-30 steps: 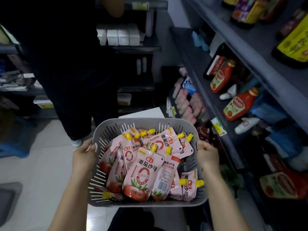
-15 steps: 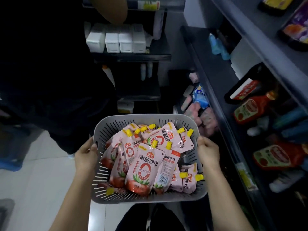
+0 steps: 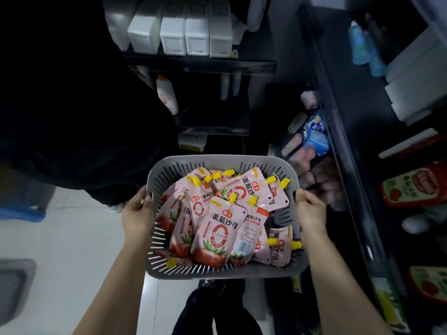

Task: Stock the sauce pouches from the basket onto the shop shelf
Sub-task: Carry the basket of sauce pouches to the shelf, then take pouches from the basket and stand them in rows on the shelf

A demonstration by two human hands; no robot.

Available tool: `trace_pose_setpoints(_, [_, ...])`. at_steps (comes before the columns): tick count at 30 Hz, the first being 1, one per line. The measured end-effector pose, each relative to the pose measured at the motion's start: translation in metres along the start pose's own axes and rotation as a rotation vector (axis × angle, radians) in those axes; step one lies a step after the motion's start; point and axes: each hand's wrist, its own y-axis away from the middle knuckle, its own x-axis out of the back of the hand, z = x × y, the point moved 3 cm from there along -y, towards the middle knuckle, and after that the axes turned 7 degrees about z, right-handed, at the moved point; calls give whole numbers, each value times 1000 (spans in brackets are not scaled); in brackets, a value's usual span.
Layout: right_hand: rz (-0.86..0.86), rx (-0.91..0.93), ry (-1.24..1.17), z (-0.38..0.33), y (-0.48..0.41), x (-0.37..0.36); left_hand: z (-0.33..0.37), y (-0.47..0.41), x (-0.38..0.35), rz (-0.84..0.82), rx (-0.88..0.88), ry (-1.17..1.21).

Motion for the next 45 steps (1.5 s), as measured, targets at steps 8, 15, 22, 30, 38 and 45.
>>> trace_pose_setpoints(8, [-16, -38, 44, 24, -29, -5, -5, 2, -14, 50, -107, -116])
trace_pose_setpoints(15, [-27, 80, 113, 17, -22, 2, -6, 12, -16, 133, -272, -390])
trace_pose_setpoints(22, [57, 579, 605, -7, 4, 2, 3, 37, -29, 274, -679, -845])
trace_pose_setpoints(30, [-390, 400, 667, 26, 28, -32, -23, 85, -90, -363, -866, -1016])
trace_pose_setpoints(38, [-406, 159, 654, 40, 31, -42, -37, 78, -103, -365, -470, -923])
trace_pose_setpoints(45, [-540, 339, 675, 13, 34, -54, -21, 81, -100, -387, -297, -640])
